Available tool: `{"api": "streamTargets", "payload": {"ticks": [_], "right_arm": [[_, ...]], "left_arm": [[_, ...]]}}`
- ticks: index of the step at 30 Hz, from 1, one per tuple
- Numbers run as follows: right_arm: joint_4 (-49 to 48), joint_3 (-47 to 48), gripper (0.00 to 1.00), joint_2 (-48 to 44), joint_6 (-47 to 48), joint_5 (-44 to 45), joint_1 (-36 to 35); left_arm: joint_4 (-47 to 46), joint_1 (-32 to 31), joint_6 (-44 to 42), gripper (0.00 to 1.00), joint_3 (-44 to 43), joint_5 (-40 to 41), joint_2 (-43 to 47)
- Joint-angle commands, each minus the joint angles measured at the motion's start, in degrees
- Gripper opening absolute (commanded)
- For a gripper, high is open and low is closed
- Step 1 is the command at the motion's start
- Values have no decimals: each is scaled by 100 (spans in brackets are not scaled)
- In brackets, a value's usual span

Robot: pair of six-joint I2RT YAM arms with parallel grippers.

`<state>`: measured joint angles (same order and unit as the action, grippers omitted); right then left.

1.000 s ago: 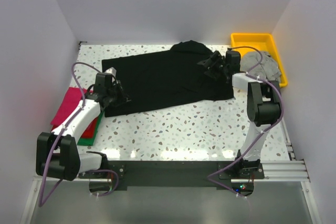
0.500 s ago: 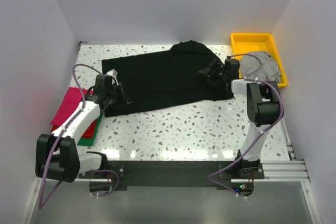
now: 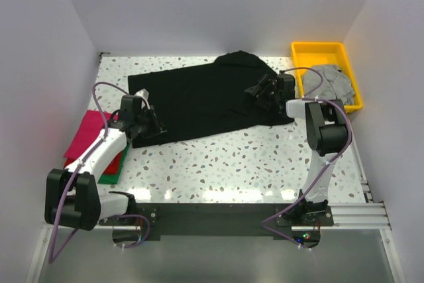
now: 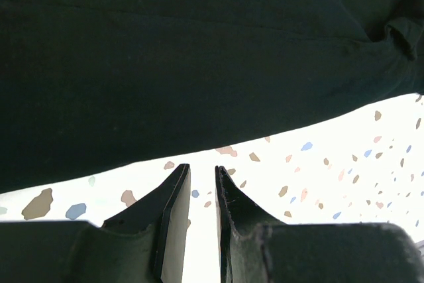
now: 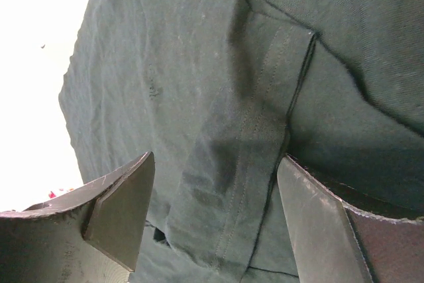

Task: Fold and stack the t-shirts
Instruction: Fold the tshirt

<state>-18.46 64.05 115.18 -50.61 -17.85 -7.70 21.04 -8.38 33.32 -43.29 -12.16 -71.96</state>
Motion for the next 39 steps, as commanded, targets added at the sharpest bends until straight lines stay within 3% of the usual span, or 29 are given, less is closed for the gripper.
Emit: {"api": "streamTargets", "payload": {"ticks": [1,16,27,33,39], "right_arm": [[-263,108,77,-118,-116,159,-91],[-317,1065,77,338,-836,150,-521],[-255,2322,77,1217,-1329,-26,-829],[61,2849,78,1236,-1092,-8,-873],[1079,2710,78,349,-223,325,-829]], "left_arm": [[-109,21,-142,26,13,-128,139],[-117,21,-142,27,31,-146,86],[-117,21,-150,27,22,-146,25],[-109,30,-159,28,22,-128,24],[-126,56,-124,28,40,-128,-28]]}}
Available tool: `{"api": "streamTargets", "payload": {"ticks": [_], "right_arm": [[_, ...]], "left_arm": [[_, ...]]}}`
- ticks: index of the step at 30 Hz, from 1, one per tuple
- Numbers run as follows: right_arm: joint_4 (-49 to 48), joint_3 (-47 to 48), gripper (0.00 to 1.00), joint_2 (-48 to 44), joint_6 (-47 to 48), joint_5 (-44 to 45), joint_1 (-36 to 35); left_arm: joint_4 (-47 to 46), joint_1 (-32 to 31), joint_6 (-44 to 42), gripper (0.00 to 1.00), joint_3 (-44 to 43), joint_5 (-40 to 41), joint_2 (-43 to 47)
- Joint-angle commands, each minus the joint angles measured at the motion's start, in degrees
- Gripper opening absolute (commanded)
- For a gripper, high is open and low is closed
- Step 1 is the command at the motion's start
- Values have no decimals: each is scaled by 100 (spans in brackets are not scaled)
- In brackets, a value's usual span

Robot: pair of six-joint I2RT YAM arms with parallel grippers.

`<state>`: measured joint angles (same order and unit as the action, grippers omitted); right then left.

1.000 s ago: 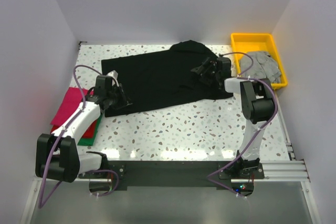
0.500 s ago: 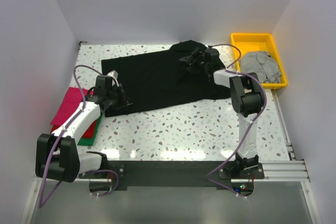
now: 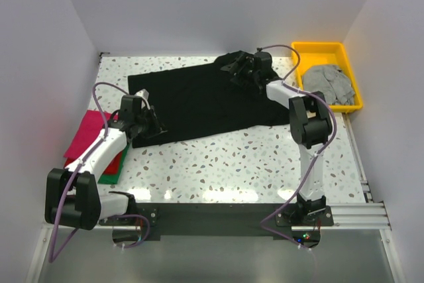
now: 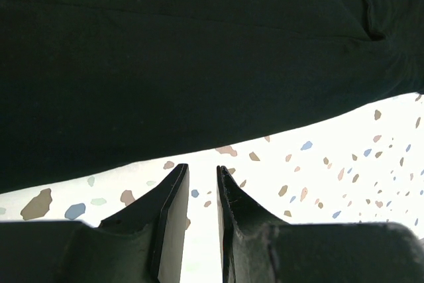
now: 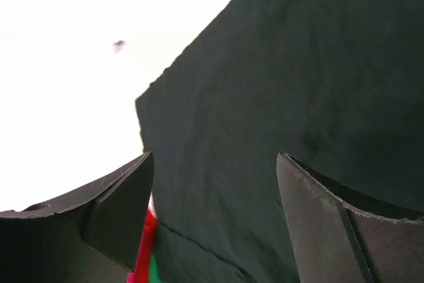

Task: Fold and stack the t-shirts
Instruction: Fold the tshirt

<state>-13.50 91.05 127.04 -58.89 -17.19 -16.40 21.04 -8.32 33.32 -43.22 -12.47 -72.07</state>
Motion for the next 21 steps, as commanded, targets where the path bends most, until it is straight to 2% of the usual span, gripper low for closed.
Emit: {"api": "streamTargets", "payload": {"ticks": [1,6,10,15,21], "right_arm": [[959,-182,78,-1039,755,356,76],[2043,-1043,78,-2391,1705,1375,356],[2360,-1939,77,-2983,1986,1429,883],[2677,-2187,77,-3054,2452,1701,999],[2431,-2030,74,-2431,2541,1535,999]], "left_arm": [[-144,58,-107,29,16,-106,-35],[-249,58,147,28,-151,-168,-236],[-363,49,692,28,-449,-19,-456],[-495,32,1614,28,-705,595,-904],[-522,-47,2002,27,-1109,1176,-1844]]}}
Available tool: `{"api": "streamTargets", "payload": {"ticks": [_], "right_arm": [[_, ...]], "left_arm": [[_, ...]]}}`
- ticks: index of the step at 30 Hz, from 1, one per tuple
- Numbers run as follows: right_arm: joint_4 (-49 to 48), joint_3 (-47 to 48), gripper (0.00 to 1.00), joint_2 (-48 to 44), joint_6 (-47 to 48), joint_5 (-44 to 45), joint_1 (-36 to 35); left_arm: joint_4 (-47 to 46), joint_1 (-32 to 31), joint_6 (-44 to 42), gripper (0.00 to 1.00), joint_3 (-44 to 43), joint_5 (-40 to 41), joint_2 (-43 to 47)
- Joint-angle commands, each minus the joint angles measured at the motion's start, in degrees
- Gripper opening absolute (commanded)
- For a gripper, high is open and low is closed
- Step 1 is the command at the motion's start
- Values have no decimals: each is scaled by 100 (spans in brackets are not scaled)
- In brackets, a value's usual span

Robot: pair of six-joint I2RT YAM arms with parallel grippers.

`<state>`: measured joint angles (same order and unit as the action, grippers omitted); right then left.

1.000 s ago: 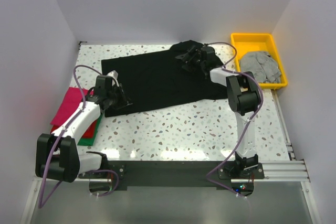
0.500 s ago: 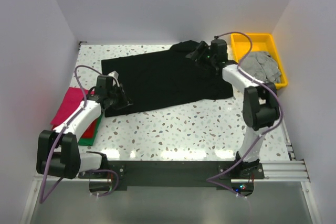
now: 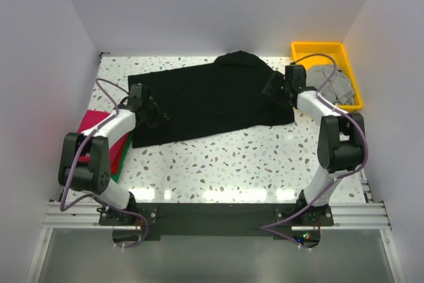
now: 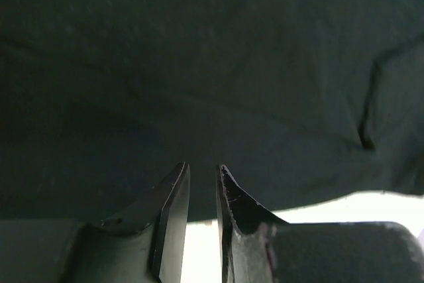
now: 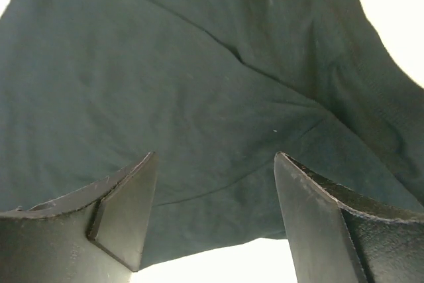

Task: Fold and stack the t-shirts
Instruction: Fold the tshirt

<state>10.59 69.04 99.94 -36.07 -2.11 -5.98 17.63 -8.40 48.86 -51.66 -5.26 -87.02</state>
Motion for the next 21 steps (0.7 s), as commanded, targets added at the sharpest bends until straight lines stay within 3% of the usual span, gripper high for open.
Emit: {"api": "streamTargets", "payload": {"ticks": [1,10,21], "right_arm": [[74,250,74,393,241,-35,-35],[197,-240,72,720,74,193,-18],[654,-1252,70,158,-66,475,483]], "left_arm": [[-146,-39,510,27,-309,473,-463],[-233,-240,1099,27,-12,1149,-1036],[-216,-434,1328,27,876,1703,-641]]}}
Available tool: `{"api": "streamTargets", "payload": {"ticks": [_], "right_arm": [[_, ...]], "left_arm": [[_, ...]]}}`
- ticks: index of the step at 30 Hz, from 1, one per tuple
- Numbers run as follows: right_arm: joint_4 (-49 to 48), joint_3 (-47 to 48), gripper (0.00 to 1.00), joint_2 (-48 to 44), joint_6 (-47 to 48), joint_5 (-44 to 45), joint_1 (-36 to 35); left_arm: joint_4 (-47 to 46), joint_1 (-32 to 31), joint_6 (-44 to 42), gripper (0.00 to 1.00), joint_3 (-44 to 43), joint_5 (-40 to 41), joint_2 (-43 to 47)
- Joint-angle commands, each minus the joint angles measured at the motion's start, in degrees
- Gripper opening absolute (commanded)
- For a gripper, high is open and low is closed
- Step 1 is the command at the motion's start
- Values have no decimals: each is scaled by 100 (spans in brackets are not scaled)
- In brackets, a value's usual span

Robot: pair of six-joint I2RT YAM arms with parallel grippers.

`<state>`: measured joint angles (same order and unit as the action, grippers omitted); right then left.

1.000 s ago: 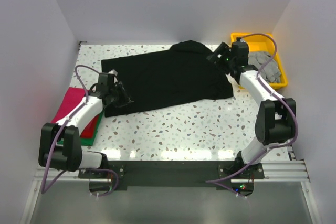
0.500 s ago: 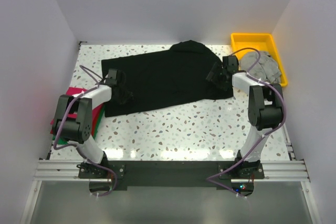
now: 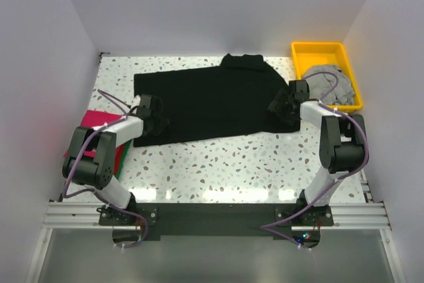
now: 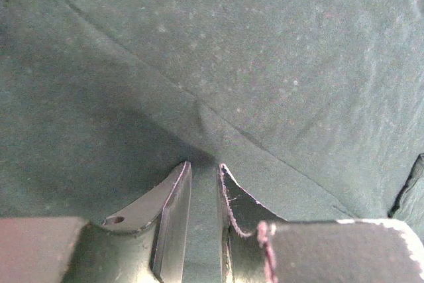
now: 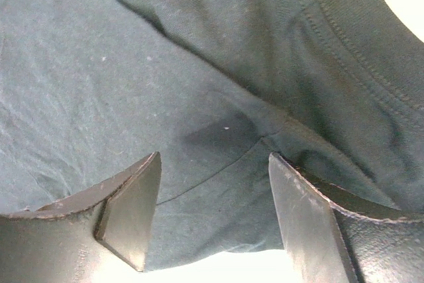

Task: Fold and stack the t-shirts
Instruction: Fold the tshirt

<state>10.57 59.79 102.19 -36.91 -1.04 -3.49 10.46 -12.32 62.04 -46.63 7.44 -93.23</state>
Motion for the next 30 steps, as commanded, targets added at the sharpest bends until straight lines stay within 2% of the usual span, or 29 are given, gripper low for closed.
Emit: {"api": "streamTargets", "payload": {"ticks": [1,9,13,21,26,30], "right_arm": [[779,-458,69,-198,17,350,269],[745,-1688,69,-1254,43,113,340],[841,-2137,67,-1719,25,-353,331],[1482,-2761,67,-2906,52,-230,340],[1878,-2920,67,-3767,52,-230,340],[1993,-2632,68,-4137,52,-292,331]], "left_arm": [[492,-60,1,27,426,434,76],[536,-201,-157,28,1058,548,683],[580,-201,-210,28,1419,548,1192],[720,-254,-324,28,2087,302,2194],[870,-254,-534,28,2132,170,2538],[1019,-245,-640,31,1553,135,2582]]}}
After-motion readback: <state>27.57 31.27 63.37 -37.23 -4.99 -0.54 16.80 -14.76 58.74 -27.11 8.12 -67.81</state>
